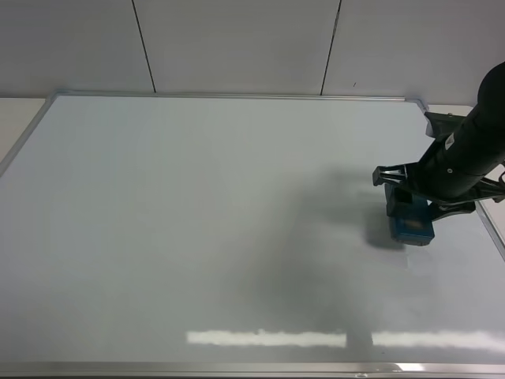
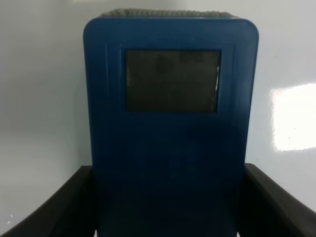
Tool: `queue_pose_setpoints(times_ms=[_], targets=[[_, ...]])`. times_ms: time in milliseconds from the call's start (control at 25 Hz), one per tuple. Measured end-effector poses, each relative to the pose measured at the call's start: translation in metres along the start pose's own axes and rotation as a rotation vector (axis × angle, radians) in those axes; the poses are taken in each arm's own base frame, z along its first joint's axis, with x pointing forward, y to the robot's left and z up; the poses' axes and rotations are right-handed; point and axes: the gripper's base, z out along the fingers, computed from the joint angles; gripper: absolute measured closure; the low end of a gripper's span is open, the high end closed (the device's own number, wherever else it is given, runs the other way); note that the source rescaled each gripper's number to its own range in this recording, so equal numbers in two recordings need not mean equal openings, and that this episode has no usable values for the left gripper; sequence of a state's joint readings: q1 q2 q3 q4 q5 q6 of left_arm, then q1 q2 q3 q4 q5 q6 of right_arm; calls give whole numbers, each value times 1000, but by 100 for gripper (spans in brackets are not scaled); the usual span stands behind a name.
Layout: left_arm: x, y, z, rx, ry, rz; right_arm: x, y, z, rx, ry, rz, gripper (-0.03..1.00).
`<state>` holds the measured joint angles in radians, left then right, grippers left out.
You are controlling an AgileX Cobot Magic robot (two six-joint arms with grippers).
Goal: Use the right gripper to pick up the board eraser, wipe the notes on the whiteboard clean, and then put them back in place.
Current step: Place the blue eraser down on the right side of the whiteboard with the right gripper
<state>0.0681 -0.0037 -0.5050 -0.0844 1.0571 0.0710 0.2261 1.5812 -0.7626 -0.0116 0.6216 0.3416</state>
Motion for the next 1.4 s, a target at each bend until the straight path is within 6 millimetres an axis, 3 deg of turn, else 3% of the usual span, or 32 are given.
queue_pose_setpoints(times_ms=[480, 520, 560, 640, 680, 760, 920, 1400], targets=[[0, 0, 0, 0, 0, 0, 0, 0, 0, 3, -3, -2, 95], [0, 0, 0, 0, 0, 0, 0, 0, 0, 5, -4, -6, 87], [0, 0, 0, 0, 0, 0, 0, -1, 0, 7, -5, -8, 71], [0, 0, 0, 0, 0, 0, -1, -1, 0, 9, -8, -14, 26], [0, 0, 0, 0, 0, 0, -1, -1, 0, 8, -11, -15, 14], [0, 0, 0, 0, 0, 0, -2, -1, 0, 6, -18, -15, 4], [0, 0, 0, 0, 0, 0, -2, 0, 0, 5, -23, -16, -2], [0, 0, 0, 0, 0, 0, -3, -1, -2, 4, -34, -21, -3]])
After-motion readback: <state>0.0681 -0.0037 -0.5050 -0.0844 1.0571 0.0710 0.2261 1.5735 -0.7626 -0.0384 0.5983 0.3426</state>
